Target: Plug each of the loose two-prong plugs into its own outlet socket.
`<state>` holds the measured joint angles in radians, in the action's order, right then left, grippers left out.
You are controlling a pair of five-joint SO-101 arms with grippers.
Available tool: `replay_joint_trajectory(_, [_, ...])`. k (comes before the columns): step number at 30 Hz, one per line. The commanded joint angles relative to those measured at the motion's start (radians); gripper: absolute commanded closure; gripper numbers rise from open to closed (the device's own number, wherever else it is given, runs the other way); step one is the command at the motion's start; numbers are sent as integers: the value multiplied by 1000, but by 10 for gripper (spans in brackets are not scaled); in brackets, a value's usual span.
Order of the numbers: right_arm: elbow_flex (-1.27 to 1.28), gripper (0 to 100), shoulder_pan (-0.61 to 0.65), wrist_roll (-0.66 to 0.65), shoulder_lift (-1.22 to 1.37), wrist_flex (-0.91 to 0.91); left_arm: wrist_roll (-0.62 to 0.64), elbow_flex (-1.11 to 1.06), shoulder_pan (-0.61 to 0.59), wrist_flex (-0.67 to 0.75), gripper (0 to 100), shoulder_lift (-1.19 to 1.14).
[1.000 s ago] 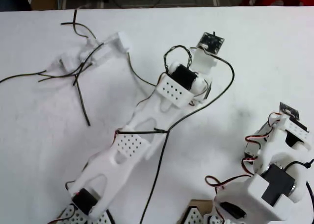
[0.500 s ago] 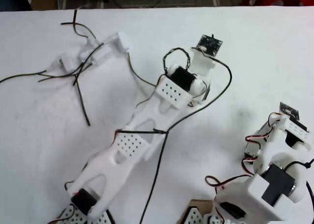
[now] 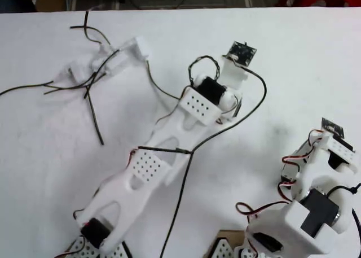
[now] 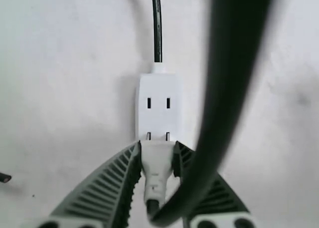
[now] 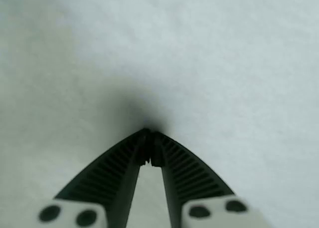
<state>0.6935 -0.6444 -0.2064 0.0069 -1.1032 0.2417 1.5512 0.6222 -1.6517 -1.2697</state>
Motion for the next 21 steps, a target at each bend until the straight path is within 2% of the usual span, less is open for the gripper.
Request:
replay_joint_trajectory(1, [5, 981, 13, 0, -4, 25, -11, 11, 16, -81, 976, -4])
replay_joint_trajectory(7, [5, 981, 13, 0, -4, 25, -12, 28, 10, -112, 976, -8])
replay_joint_trajectory(17, [5, 981, 10, 0, -4, 25, -52, -6, 10, 5, 976, -48])
replay_joint_trajectory(21, [5, 981, 10, 0, -4, 25, -81, 64, 8, -28, 976, -61])
